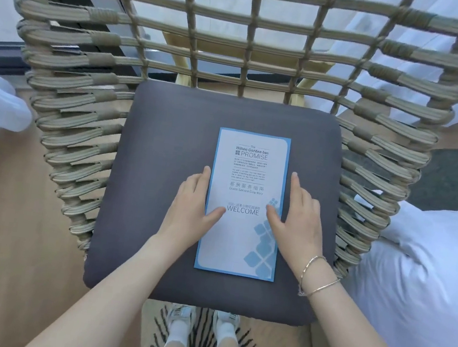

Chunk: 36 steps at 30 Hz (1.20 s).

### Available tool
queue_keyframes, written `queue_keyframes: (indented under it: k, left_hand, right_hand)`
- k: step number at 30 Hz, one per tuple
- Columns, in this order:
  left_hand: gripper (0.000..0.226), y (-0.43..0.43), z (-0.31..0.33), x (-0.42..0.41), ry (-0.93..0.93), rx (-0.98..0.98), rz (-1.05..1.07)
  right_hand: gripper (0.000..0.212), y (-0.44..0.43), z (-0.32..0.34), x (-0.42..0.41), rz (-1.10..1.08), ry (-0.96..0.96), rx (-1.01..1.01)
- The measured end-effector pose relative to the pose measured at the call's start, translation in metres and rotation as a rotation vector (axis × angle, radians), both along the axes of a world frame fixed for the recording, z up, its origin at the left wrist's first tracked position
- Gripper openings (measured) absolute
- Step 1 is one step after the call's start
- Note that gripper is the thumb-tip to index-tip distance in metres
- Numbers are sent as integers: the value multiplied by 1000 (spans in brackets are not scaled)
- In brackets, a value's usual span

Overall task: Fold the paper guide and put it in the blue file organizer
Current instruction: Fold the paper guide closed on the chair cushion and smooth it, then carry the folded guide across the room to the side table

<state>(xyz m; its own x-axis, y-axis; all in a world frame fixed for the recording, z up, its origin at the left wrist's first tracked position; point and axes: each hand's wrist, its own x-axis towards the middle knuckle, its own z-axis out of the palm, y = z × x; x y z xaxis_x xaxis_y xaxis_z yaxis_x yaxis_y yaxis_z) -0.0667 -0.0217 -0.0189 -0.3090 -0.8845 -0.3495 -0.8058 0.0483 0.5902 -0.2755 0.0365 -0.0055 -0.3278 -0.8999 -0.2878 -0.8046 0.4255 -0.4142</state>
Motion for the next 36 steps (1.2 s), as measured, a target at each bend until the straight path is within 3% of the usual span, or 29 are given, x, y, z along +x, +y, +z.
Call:
queue_keyframes:
  k: [5, 8, 16, 21, 25, 36]
  left_hand:
    - [86, 1, -18, -15, -19, -21, 45]
    - [83, 4, -21, -22, 101, 38, 101]
    - [69, -11, -10, -8, 538, 424, 384]
    - [68, -15, 31, 0, 734, 510, 433]
    - [67, -25, 109, 0, 813, 443, 428]
    - [66, -41, 415, 2, 991, 273, 305]
  right_hand:
    - [86, -7, -19, 15, -57, -50, 62]
    - [85, -8, -22, 17, -131, -139, 37]
    - [63, -6, -4, -4, -480, -747, -72]
    - [64, -5, 34, -12, -478, -985, -91]
    - [67, -11, 113, -14, -402, -1073, -140]
    - [68, -21, 416, -7, -277, -1111, -406]
